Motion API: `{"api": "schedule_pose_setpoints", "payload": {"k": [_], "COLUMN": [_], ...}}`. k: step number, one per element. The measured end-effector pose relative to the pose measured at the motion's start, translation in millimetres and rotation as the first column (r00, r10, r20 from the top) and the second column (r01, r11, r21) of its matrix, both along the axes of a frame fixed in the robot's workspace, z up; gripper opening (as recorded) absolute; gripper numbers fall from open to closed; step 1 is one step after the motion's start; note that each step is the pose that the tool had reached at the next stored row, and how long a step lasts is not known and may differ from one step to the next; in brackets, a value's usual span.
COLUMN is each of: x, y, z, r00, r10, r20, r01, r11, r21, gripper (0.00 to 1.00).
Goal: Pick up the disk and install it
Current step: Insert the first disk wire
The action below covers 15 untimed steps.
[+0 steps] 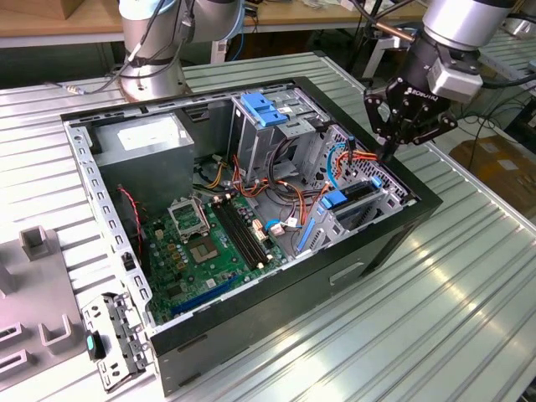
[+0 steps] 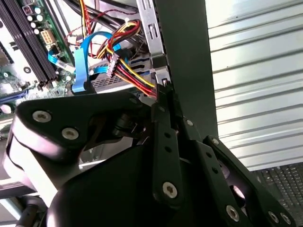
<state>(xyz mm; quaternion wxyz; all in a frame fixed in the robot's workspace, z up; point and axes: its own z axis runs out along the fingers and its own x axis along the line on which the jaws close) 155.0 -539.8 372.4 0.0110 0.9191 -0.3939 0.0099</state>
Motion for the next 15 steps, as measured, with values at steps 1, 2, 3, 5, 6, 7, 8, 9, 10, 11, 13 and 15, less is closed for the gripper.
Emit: {"api": "schedule_pose_setpoints", "payload": {"k": [1,2,3,5,6,7,8,9,10,11,13,15], "x": [0.0,0.0,0.0,0.0,0.0,0.0,-0.1,-1.5,-4.6,-7.8,-11.7,-12.3], "y": [0.0,0.1,0.0,0.1,0.1,0.1,0.1,0.3,0.3,0.4,0.7,0.7], "z": [0.1,0.0,0.1,0.1,0.0,0.1,0.0,-0.1,0.0,0.0,-0.3,-0.7], "r00": [0.9994,0.9985,0.9964,0.9927,0.9889,0.9851,0.9835,0.9827,0.9825,0.9825,0.9814,0.9778], "r10": [-0.034,-0.055,-0.085,-0.121,-0.149,-0.172,-0.181,-0.185,-0.186,-0.186,-0.192,-0.21], "r20": [0.0,0.0,0.0,0.0,0.0,0.0,0.0,-0.0001,-0.0001,-0.0001,0.0,0.0], "r01": [0.034,0.055,0.085,0.121,0.149,0.172,0.181,0.185,0.186,0.186,0.192,0.21], "r11": [0.9994,0.9985,0.9964,0.9927,0.9889,0.9851,0.9835,0.9827,0.9825,0.9825,0.9814,0.9778], "r21": [-0.0002,-0.0002,-0.0003,-0.0002,-0.0002,-0.0002,-0.0002,0.0001,-0.0001,-0.0002,-0.0001,-0.0002], "gripper": [0.16,0.16,0.16,0.16,0.16,0.16,0.16,0.16,0.16,0.16,0.16,0.16]}}
